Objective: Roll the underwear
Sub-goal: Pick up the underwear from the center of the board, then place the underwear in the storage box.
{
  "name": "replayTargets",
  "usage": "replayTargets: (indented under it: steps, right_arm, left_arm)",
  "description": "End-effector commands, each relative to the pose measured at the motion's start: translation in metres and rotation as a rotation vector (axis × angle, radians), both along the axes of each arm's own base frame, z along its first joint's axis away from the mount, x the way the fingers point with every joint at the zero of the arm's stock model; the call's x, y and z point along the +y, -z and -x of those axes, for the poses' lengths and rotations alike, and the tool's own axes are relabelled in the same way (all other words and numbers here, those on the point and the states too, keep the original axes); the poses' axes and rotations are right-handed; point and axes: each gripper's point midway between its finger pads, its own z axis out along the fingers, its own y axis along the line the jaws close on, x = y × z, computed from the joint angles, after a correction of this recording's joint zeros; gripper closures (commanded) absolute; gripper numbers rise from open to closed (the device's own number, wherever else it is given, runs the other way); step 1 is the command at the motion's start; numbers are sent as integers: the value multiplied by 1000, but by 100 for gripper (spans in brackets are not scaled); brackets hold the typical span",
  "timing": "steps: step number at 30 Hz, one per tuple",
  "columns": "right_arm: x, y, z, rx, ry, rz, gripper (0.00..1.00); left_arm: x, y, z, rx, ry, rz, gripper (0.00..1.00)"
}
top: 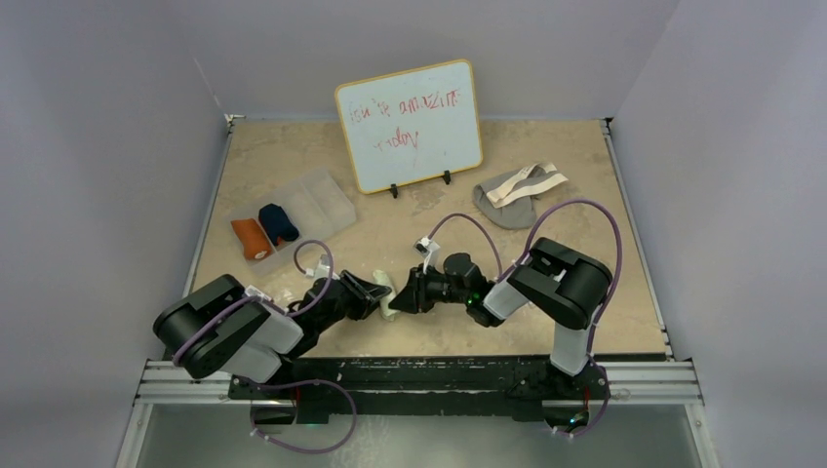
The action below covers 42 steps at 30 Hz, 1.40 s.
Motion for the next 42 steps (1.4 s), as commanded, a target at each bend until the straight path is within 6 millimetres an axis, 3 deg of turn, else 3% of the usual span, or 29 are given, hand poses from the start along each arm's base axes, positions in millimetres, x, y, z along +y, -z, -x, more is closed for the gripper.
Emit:
replayTargets:
  steps: [1,6,8,13,15,17,24,28,33,38,42]
  right_arm:
    - [-2,5,15,31,-57,-1,71]
    - [-6,6,13,17,-62,10,69]
    - [-8,2,13,7,-73,13,61]
    - [-24,-28,3,-99,-24,31,41]
    - [-34,-37,-4,-153,17,82,38]
    - [-47,-42,-11,-208,55,143,37]
    - [-84,-64,-30,-340,227,222,33]
    - [-90,-67,-24,-337,232,205,33]
    - [-89,-65,-10,-315,192,163,32]
    - [-86,-66,-1,-312,144,138,29]
    - [-85,-69,1,-309,110,165,28]
  left_arm:
    - [11,42,33,94,106,-121,75]
    - [-1,31,27,36,148,-92,90]
    - [-8,24,23,6,173,-83,100]
    - [-8,8,13,-66,203,-126,100]
    - [-4,1,6,-85,210,-186,100]
    - [-1,-20,-8,-141,205,-229,100]
    - [35,-91,-53,-274,149,-298,100]
    - [58,-128,-79,-300,119,-356,100]
    - [106,-168,-121,-299,34,-452,100]
    - [139,-178,-153,-266,-19,-441,100]
    - [160,-166,-174,-222,-56,-415,100]
